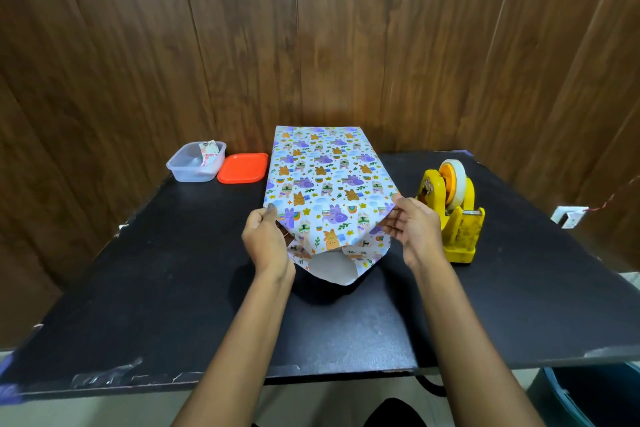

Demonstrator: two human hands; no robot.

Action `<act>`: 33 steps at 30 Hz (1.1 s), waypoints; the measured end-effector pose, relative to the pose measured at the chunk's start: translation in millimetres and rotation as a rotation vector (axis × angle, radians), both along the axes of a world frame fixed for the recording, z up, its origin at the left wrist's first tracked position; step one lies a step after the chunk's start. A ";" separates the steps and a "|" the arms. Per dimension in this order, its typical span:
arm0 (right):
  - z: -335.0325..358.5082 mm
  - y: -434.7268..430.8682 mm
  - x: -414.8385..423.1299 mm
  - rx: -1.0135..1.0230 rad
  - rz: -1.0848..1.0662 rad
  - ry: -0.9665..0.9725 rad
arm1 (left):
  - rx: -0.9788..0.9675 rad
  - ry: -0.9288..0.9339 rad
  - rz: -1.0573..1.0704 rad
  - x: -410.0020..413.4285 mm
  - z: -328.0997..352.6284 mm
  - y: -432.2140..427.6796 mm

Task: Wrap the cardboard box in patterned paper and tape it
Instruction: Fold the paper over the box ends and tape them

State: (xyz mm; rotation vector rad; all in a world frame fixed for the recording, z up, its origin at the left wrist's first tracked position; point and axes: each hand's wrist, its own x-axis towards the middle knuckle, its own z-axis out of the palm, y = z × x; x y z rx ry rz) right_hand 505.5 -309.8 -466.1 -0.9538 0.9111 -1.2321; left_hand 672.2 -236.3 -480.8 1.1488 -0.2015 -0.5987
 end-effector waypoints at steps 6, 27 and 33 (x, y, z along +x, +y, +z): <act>-0.9 1.9 -1.1 -0.003 0.019 0.029 | -0.030 0.052 -0.014 -1.7 11.2 4.2; -3.5 3.2 -0.3 -0.071 0.160 0.164 | 0.045 -0.079 -0.078 14.3 -2.1 -0.9; -8.7 4.6 3.5 -0.109 0.073 0.181 | -0.009 -0.094 0.028 5.0 -5.2 -3.3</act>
